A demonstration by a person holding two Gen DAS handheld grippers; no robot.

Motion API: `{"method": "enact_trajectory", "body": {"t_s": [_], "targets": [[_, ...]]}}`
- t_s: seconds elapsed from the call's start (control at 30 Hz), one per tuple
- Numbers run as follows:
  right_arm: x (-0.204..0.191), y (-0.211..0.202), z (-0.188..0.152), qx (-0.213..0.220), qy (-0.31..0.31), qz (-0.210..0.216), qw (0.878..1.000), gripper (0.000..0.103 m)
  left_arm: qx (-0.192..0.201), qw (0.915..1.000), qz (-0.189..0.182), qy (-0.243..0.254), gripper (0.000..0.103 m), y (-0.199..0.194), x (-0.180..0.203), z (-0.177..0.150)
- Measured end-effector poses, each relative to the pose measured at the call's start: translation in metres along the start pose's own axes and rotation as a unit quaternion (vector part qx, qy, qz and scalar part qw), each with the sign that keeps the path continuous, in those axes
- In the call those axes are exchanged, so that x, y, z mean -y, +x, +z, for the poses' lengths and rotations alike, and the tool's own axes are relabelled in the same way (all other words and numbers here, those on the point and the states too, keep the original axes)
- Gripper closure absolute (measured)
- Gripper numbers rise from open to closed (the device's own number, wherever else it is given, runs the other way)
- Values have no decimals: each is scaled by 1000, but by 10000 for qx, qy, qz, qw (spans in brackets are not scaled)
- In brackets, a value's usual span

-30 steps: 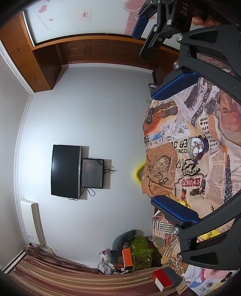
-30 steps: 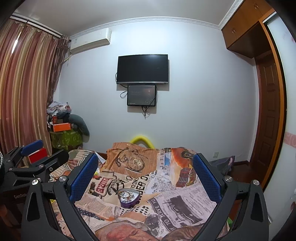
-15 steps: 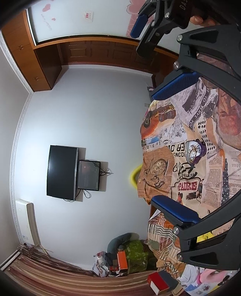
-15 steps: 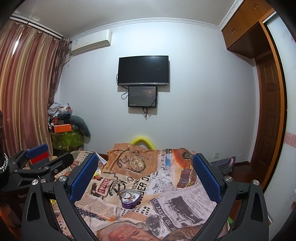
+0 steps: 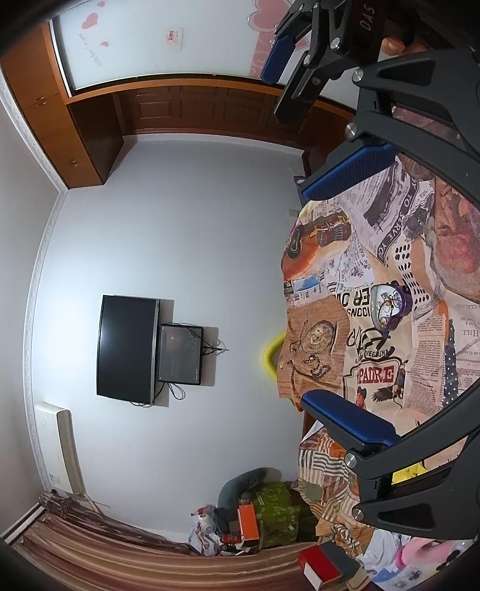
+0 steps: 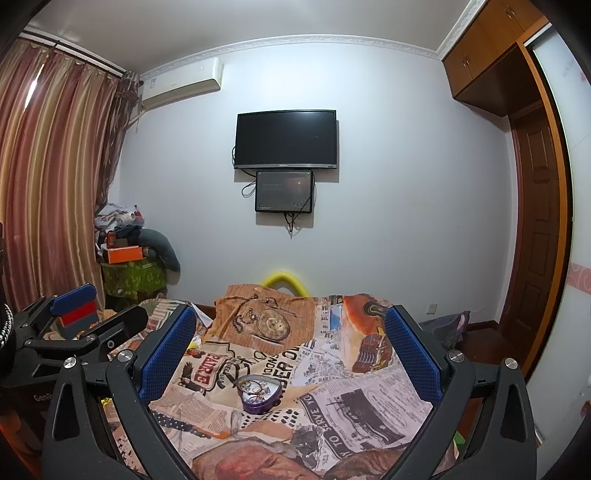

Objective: Organize jewelry

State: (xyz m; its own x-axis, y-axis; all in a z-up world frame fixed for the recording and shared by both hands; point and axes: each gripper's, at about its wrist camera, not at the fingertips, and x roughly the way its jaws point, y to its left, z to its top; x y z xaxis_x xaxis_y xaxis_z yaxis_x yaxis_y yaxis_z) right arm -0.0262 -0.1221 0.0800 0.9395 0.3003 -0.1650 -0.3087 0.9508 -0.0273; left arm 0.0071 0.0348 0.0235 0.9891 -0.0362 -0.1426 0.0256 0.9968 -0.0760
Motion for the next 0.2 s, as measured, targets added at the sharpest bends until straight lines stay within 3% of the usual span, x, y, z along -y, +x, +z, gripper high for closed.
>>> {"method": "enact_trajectory", "body": {"t_s": [0.2], "targets": [[2,3,-1,-42,50,1,10000,2,-93,9999,76,-50,0,6,-3,-3]]}}
